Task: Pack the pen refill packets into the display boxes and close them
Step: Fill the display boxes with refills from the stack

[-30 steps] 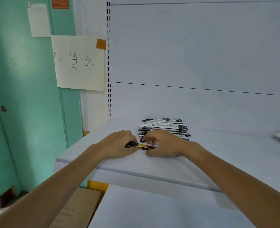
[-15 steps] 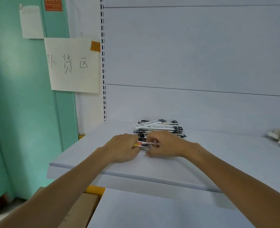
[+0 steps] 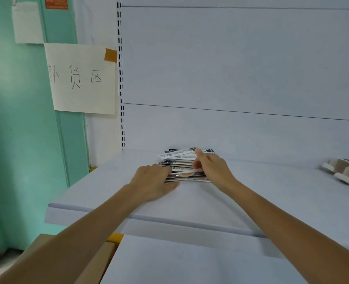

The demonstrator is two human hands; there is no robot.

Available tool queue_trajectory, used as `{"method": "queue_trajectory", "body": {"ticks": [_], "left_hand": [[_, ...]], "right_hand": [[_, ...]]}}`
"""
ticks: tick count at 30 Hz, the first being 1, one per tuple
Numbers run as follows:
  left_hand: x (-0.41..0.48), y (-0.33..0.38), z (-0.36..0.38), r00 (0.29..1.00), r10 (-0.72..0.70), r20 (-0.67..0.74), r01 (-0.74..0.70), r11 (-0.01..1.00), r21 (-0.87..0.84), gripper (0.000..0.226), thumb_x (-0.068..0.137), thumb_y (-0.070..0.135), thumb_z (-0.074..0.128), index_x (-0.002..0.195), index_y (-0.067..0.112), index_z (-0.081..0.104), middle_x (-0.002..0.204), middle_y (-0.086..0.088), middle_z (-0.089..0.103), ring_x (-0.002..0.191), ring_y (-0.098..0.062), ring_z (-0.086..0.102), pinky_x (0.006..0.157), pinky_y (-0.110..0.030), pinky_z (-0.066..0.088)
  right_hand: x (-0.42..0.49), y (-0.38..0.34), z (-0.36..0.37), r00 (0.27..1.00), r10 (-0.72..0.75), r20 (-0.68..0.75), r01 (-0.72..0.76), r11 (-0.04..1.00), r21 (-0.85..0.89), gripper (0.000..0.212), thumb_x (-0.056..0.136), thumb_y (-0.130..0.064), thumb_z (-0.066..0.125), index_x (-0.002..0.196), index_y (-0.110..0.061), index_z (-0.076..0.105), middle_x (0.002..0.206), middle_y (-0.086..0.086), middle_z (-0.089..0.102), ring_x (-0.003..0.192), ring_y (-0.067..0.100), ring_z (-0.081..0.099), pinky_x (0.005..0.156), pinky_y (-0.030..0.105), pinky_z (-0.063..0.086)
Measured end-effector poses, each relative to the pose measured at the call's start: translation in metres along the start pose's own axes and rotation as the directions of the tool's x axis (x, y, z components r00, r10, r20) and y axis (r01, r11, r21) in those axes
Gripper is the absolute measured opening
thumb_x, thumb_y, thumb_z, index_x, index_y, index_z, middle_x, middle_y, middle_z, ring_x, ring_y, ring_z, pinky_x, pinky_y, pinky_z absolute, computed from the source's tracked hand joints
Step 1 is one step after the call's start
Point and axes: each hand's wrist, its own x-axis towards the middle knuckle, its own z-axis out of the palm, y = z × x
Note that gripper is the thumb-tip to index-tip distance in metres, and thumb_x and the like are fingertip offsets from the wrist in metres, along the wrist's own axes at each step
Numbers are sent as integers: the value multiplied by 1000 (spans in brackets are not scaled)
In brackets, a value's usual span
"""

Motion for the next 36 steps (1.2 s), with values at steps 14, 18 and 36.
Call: {"method": "queue_trajectory", "body": {"ticks": [14, 18, 36], "left_hand": [[22, 59, -8, 996, 92, -4, -92, 986, -140, 10, 92, 27, 39, 92, 18, 34, 111, -6, 59, 101, -28, 53, 72, -33, 32], [38, 103, -10, 980, 199, -19, -199, 965, -167, 15, 92, 28, 41, 100, 16, 40, 111, -6, 57, 101, -28, 51, 73, -33, 31], [135, 404, 6, 984, 179, -16, -176, 941, -288, 29, 95, 48, 40, 90, 19, 39, 70, 6, 47, 73, -24, 47, 63, -31, 33]], "right_hand": [[-7, 36, -35, 947, -313, -69, 257, 869, -422, 49, 96, -36, 43, 51, -17, 37, 46, -4, 38, 51, 18, 36, 54, 30, 28], [-9, 59, -80, 936, -294, -196, 238, 934, -267, 28, 85, -15, 56, 57, -8, 52, 54, 0, 51, 53, 14, 42, 57, 29, 36], [-52, 253, -472, 943, -225, -245, -14, 708, -706, 45, 97, -33, 37, 67, -5, 54, 65, 5, 52, 67, 27, 52, 62, 34, 35]]}}
